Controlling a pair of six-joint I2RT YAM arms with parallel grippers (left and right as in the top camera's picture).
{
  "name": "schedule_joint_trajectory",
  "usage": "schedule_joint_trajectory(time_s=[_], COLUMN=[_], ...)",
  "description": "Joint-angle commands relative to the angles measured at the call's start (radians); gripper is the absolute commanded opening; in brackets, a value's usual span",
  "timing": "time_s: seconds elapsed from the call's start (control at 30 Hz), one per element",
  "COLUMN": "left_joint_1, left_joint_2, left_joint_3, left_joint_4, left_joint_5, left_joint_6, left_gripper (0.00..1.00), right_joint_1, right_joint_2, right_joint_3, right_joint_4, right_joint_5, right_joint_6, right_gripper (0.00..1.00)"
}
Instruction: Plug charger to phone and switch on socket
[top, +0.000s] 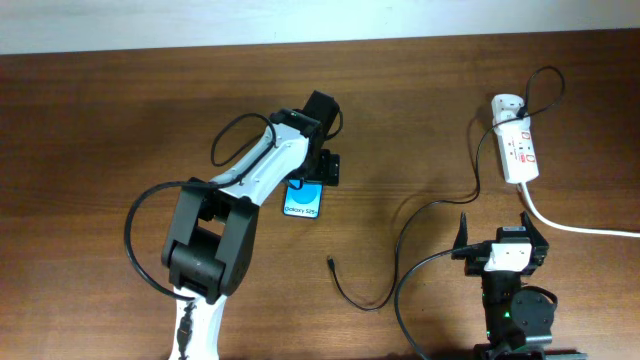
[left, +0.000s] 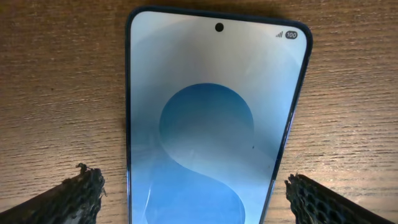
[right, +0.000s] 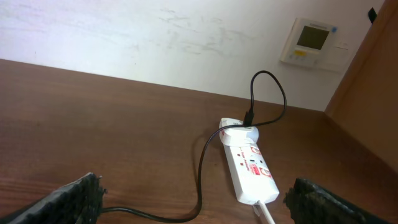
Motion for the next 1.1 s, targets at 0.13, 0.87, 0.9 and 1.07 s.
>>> schedule_joint_trajectory(time_s=[0.13, 0.87, 0.9, 1.07], left_joint_1=[0.000, 0.015, 0.021, 0.025], left_joint_2=[0.012, 0.083, 0.083, 0.083], left_joint_3=[-0.011, -0.010, -0.011, -0.011], left_joint_4=[0.002, 0.006, 0.005, 0.025], left_joint_5=[0.013, 0.032, 0.035, 0.029], left_joint_6=[-0.014, 0.040, 0.048, 0.081], left_gripper=[0.99, 0.99, 0.99, 0.99], right_joint_1=[0.006, 0.006, 0.006, 0.006], right_joint_2=[-0.006, -0.006, -0.006, -0.006], right_joint_3=[-0.005, -0.005, -0.005, -0.005], right_joint_4=[-0.008, -0.008, -0.008, -0.008], right_joint_5=[0.015, 0.015, 0.015, 0.015], right_joint_6=[0.000, 0.000, 0.000, 0.000], right_gripper=[0.98, 0.98, 0.98, 0.98])
